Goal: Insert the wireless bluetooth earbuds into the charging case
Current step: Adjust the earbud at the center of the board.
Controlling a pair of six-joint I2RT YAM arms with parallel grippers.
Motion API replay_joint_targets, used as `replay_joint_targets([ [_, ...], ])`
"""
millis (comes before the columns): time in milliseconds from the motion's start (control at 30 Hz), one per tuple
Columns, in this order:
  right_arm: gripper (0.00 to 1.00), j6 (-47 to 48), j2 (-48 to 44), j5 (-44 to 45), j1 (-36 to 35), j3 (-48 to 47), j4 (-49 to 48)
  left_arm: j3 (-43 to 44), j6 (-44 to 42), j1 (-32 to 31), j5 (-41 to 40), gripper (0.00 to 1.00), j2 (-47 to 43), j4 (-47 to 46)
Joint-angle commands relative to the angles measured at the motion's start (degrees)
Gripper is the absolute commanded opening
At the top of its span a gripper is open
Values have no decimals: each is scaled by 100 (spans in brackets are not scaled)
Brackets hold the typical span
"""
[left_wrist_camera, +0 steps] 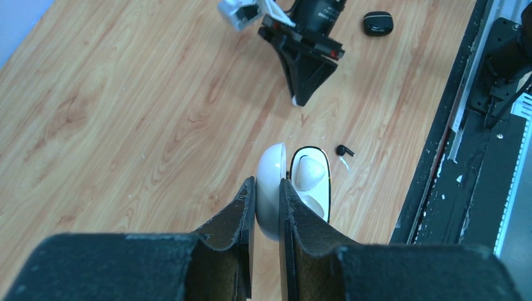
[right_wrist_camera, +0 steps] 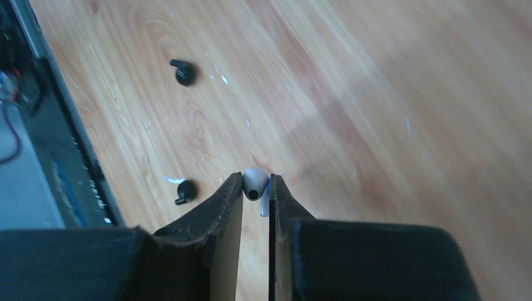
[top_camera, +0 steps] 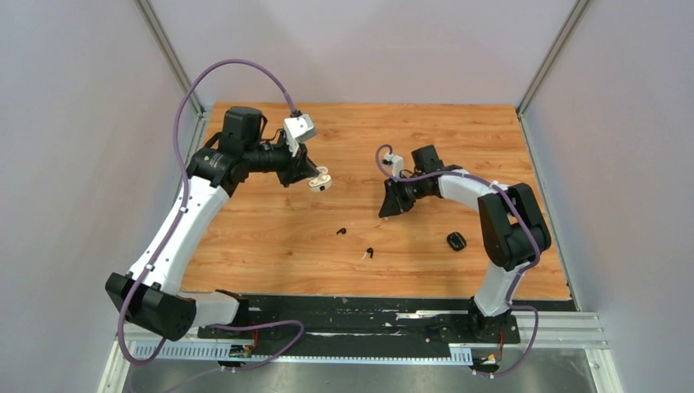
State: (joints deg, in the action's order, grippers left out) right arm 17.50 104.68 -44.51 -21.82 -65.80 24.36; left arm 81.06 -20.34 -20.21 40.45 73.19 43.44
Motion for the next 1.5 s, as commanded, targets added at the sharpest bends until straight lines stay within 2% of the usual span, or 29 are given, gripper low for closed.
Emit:
replay_joint_targets([
  [0, 9, -2495, -420, 181, 195, 773, -806, 263, 90, 26, 95, 0, 105, -19],
  [300, 6, -3045, -528, 1539, 292, 983, -776, 303, 214, 26, 173, 0, 240, -43],
  [400, 18, -3046, -430, 1996, 280, 966, -757, 334, 241, 26, 170, 0, 263, -73],
  [500, 21, -3131, -364, 2593, 284, 1005, -744, 340, 227, 24, 160, 0, 262, -73],
  [533, 24, -3157, -347, 2697, 284, 1022, -741, 341, 217, 25, 158, 0, 254, -73],
  [833, 45, -2953, -288, 2618, 257, 702, -790, 233, 205, 26, 151, 0, 184, -140],
  [1067, 43, -2603, -386, 2592, 125, 411, -741, 198, 229, 26, 173, 0, 174, -184],
  [1267, 43, -3009, -504, 2549, -134, 318, -416, 178, 240, 26, 160, 0, 155, -196],
  [1367, 39, -3311, -526, 2746, -228, 400, -240, 168, 241, 26, 155, 0, 140, -189],
  [1467, 40, -3396, -466, 2955, -244, 375, -146, 156, 243, 26, 141, 0, 124, -185],
])
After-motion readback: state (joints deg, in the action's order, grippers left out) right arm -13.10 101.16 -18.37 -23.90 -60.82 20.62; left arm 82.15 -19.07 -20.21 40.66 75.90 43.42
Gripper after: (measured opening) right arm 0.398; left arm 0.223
